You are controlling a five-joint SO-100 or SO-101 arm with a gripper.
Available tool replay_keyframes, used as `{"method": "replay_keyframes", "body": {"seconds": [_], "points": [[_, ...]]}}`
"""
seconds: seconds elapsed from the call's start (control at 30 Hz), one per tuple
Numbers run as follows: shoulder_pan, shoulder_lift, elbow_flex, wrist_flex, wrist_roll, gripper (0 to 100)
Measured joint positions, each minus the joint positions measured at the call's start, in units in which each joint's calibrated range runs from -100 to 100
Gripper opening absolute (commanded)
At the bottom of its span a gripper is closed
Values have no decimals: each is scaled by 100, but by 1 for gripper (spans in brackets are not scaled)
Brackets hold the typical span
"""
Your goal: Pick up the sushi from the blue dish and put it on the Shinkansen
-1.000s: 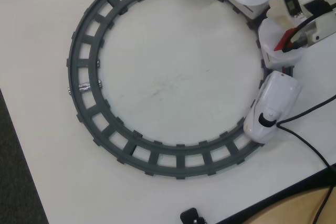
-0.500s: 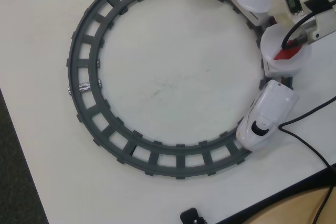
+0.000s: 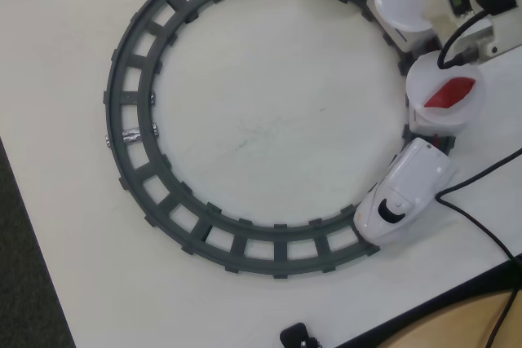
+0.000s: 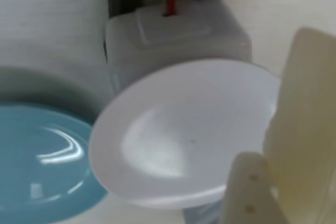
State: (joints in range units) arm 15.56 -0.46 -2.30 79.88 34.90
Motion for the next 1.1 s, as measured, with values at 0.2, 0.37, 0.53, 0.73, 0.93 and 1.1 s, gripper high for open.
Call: {"method": "replay_keyframes", "body": {"seconds": [0.2,0.37,0.53,0.73,0.93,1.1], "points": [[-32,0,693,-114,-5,2],[110,0,955,-341,0,2],[63,0,1090,-376,-16,2],[110,0,1090,-385,-5,2],[110,0,1414,-822,-120,2],[110,0,1558,-962,-125,2]]}}
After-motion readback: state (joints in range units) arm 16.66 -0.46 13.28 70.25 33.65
